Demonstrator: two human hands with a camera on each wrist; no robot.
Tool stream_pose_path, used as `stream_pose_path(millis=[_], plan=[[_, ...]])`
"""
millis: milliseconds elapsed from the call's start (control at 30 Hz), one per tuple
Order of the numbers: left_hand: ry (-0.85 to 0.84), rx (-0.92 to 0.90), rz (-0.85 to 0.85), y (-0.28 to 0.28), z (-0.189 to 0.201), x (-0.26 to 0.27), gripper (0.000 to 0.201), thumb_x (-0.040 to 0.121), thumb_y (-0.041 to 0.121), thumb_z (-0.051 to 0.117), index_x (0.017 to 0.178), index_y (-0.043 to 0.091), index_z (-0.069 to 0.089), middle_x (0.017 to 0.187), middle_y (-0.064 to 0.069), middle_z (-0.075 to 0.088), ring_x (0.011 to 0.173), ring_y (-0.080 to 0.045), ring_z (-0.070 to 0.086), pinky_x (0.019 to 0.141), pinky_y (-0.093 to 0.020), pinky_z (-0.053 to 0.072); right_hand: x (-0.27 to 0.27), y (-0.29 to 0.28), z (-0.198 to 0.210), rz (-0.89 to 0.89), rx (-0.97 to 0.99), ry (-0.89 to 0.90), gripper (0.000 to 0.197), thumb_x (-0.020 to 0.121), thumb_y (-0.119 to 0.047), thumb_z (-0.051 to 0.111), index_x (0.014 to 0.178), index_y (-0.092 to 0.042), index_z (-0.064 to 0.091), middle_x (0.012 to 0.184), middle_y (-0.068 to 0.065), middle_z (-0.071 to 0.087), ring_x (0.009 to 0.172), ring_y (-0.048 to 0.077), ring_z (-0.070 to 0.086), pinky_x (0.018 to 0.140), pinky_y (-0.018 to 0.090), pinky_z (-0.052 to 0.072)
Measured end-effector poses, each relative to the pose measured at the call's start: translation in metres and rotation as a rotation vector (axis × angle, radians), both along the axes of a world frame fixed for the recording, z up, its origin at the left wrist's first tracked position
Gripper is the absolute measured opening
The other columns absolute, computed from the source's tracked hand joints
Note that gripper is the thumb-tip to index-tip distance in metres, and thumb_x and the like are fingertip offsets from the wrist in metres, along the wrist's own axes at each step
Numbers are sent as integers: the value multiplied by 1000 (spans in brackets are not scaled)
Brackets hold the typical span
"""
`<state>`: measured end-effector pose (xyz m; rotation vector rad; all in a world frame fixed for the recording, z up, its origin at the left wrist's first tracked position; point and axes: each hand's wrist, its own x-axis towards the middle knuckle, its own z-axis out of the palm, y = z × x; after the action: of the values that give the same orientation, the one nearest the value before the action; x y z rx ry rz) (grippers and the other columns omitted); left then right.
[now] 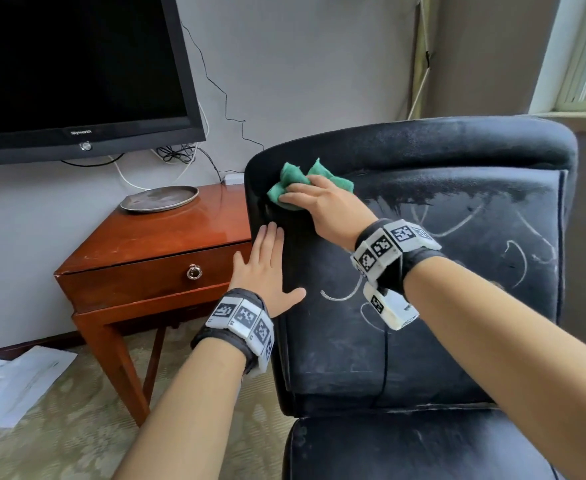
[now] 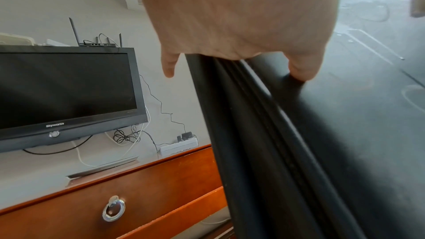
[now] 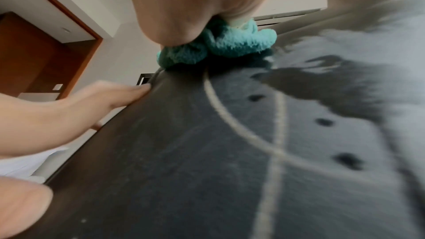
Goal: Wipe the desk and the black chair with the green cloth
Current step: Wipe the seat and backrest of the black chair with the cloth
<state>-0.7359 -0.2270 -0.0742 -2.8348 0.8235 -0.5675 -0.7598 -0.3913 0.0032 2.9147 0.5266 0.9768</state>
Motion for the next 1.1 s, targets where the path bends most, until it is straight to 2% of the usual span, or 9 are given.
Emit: stream_pose_path(millis=[167, 300, 500, 633, 767, 833, 933, 1033, 1100], plan=[[69, -26, -15, -3, 1, -1, 106, 85, 65, 43, 146, 7, -22, 155, -7, -26, 144, -20, -17, 113, -46, 23, -26, -67, 4, -130, 148, -87, 54, 78, 11, 43, 123, -13, 59, 123, 5, 61, 108, 34, 52, 93, 44, 44], [106, -36, -28, -2, 3, -1, 106, 85, 62, 46, 146, 8, -22, 155, -6, -26, 144, -20, -17, 114, -47, 21, -54, -110, 7, -297, 221, -125, 53, 79, 13, 44, 126, -8, 57, 122, 13, 62, 107, 36, 51, 89, 48, 47], [139, -79, -23, -5, 0, 0, 107, 85, 61, 47, 146, 7, -23, 154, -6, -28, 144, -22, -18, 115, -47, 19, -46, -106, 0, -333, 272, -150, 47, 85, 9, 41, 127, -7, 54, 124, 11, 59, 101, 34, 48, 85, 40, 39], [129, -73, -20, -5, -3, 2, 110, 84, 65, 44, 145, 5, -24, 153, -8, -29, 144, -23, -19, 115, -48, 19, -29, -81, -2, -303, 250, -134, 47, 87, 7, 39, 130, -7, 51, 126, 8, 55, 101, 32, 45, 85, 40, 38], [111, -60, -17, -7, -5, 2, 112, 83, 68, 42, 143, 3, -26, 153, -10, -30, 143, -24, -20, 114, -48, 20, -5, -41, -6, -122, 143, -75, 50, 86, 6, 43, 133, -8, 50, 131, 6, 54, 111, 35, 45, 97, 47, 41], [106, -54, -9, -6, -5, 2, 112, 83, 68, 42, 143, 2, -27, 153, -10, -30, 143, -24, -20, 114, -48, 20, 8, -26, -11, -78, 71, -62, 52, 87, 7, 46, 136, -8, 47, 137, 6, 50, 127, 37, 39, 109, 43, 31], [86, -46, 1, -7, -6, 3, 112, 83, 69, 41, 143, 2, -26, 153, -11, -28, 144, -24, -20, 113, -47, 21, 20, -11, -9, -67, 11, -68, 57, 90, 6, 44, 144, -11, 36, 149, 8, 37, 143, 36, 19, 116, 42, 15], [81, -48, -5, -9, -6, 4, 111, 82, 69, 40, 144, 2, -24, 154, -12, -27, 144, -24, -20, 113, -46, 22, 32, 4, 5, -65, -13, -42, 59, 94, 2, 37, 149, -15, 25, 156, 3, 22, 146, 31, 4, 118, 39, 5], [84, -48, -7, -9, -7, 4, 111, 83, 69, 40, 143, 3, -25, 154, -11, -28, 144, -24, -20, 112, -45, 21, 39, 13, 18, -45, -10, -64, 57, 95, 0, 37, 148, -17, 26, 156, 1, 23, 146, 28, 7, 117, 36, 6]])
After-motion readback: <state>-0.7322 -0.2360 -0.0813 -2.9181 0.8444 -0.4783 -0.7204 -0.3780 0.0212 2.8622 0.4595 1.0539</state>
